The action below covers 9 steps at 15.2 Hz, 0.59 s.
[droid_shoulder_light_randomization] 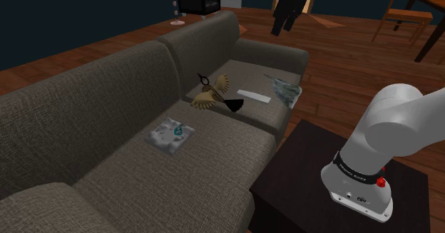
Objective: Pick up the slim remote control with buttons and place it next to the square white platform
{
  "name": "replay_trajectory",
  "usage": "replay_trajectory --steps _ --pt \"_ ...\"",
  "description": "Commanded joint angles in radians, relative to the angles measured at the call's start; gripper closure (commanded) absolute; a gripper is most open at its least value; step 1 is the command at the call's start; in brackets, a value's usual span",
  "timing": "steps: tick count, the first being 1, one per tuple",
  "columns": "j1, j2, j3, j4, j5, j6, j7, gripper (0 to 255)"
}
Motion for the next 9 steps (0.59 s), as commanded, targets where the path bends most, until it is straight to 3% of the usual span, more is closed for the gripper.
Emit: replay_trajectory --steps 1,9 --pt "0.0 0.0 0.0 0.0 0.0 0.0 0.0 0" --pt "-0.022 0.13 -0.075 -0.117 -0.051 0.204 -0.125 0"
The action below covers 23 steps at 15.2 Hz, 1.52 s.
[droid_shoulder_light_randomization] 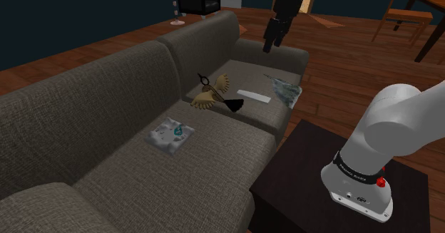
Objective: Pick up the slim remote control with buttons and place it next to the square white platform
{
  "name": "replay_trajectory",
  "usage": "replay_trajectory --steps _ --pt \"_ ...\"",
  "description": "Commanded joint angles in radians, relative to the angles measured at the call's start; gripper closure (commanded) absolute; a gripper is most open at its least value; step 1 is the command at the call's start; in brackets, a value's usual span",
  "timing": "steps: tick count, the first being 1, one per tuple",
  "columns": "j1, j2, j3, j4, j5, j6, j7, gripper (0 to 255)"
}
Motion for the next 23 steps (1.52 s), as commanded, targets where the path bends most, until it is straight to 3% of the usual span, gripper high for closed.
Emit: replay_trajectory --steps 1,12,23 --pt "-0.008 0.038 -0.023 -0.025 -0.014 0.053 -0.037 0" --pt "-0.031 0.352 -0.129 -0.044 -0.048 0.335 -0.206 0" --pt "-0.055 0.757 -0.203 0.091 0.016 0.551 -0.401 0"
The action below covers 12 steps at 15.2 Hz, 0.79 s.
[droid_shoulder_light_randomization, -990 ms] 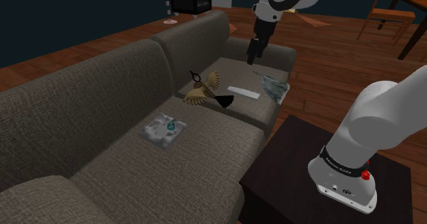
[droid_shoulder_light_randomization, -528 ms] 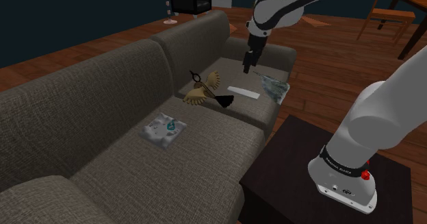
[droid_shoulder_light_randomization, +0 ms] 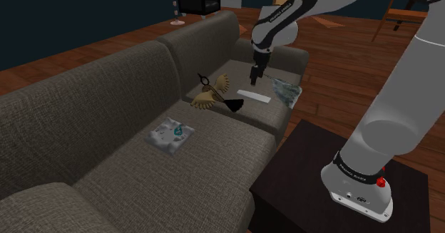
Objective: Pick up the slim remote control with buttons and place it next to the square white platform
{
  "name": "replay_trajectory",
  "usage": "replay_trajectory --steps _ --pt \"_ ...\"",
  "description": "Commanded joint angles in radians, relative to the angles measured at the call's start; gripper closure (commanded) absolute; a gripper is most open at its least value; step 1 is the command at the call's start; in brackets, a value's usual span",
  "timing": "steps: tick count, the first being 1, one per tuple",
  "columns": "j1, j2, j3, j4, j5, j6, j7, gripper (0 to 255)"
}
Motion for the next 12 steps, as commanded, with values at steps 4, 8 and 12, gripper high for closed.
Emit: replay_trajectory --steps 4,8,12 --pt "-0.033 0.196 -0.01 0.103 0.052 0.069 -0.098 0" --pt "-0.069 0.351 0.0 0.208 0.086 0.101 -0.158 0" --pt "-0.103 0.48 0.011 0.31 0.103 0.115 -0.197 0"
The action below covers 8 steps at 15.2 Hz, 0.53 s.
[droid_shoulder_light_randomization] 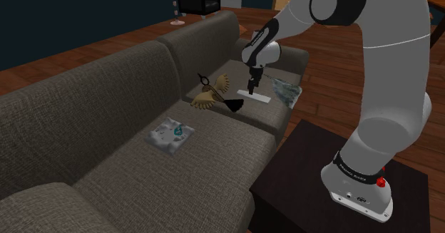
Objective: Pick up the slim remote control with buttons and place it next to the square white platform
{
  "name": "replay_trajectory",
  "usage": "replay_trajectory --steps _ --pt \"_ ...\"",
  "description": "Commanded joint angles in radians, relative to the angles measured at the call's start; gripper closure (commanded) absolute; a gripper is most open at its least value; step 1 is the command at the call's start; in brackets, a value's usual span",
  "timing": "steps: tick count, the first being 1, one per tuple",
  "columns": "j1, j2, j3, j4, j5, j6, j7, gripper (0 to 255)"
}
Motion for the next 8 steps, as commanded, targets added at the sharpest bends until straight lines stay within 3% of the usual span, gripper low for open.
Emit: replay_trajectory --steps 1,8 --pt "-0.01 0.042 0.006 0.028 0.008 0.012 -0.011 0" --pt "-0.025 0.115 0.026 0.041 0.031 0.072 -0.026 0"
